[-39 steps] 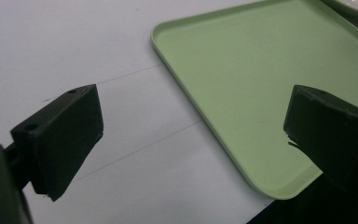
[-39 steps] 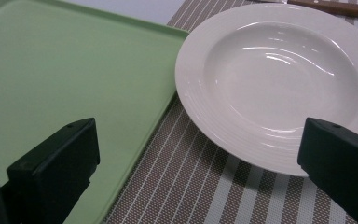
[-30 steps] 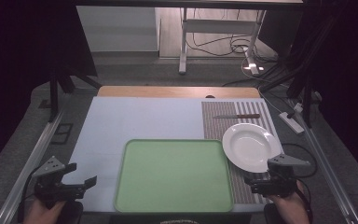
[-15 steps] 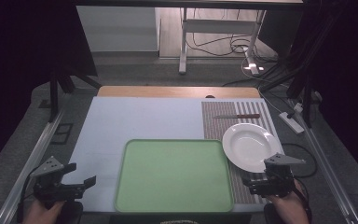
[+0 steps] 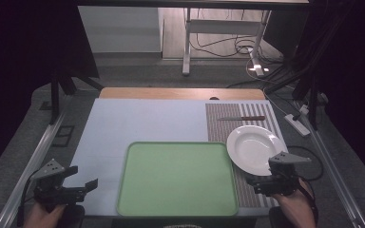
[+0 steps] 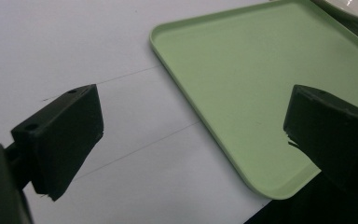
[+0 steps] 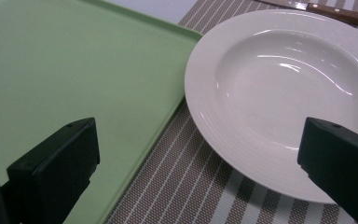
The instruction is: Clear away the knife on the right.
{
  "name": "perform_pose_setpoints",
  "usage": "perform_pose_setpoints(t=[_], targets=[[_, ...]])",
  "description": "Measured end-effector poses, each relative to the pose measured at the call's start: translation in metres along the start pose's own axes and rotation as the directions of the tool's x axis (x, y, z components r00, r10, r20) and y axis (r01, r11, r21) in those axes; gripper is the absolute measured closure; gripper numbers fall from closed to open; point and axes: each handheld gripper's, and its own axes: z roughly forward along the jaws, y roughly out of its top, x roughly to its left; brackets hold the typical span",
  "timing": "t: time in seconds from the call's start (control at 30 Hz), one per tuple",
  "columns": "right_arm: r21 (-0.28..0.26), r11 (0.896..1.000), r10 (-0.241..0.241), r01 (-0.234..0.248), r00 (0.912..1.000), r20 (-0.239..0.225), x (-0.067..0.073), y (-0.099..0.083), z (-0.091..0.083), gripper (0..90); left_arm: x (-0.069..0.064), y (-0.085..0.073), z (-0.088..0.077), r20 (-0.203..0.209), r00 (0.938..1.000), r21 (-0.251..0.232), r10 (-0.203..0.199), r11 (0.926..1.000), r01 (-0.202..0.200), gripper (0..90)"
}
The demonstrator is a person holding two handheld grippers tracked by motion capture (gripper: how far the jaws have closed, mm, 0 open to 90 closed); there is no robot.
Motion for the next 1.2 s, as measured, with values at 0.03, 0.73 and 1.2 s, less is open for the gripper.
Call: perform_pose_setpoints(t=[0.03, 0.73, 1.2], targets=[[0.0, 1.0, 0.0, 0.0, 1.0, 0.0, 0.0, 0.0, 0.0, 0.0, 0.0, 0.0, 0.0, 0.0, 1.0, 0.0, 0.0, 1.0, 0.0, 4.6], [0.009, 0.999, 0.034, -0.033, 0.999, -0.028, -0.017, 0.02, 0.022, 0.0, -0.001, 0.0, 0.001, -0.003, 1.0, 0.005, 0.006, 1.0, -0.006, 4.4], [0.053, 0.998, 0.038, -0.037, 0.999, -0.023, -0.028, 0.033, 0.044, 0.0, -0.002, 0.001, 0.001, -0.006, 0.9999, 0.007, 0.012, 0.9999, -0.011, 4.3]])
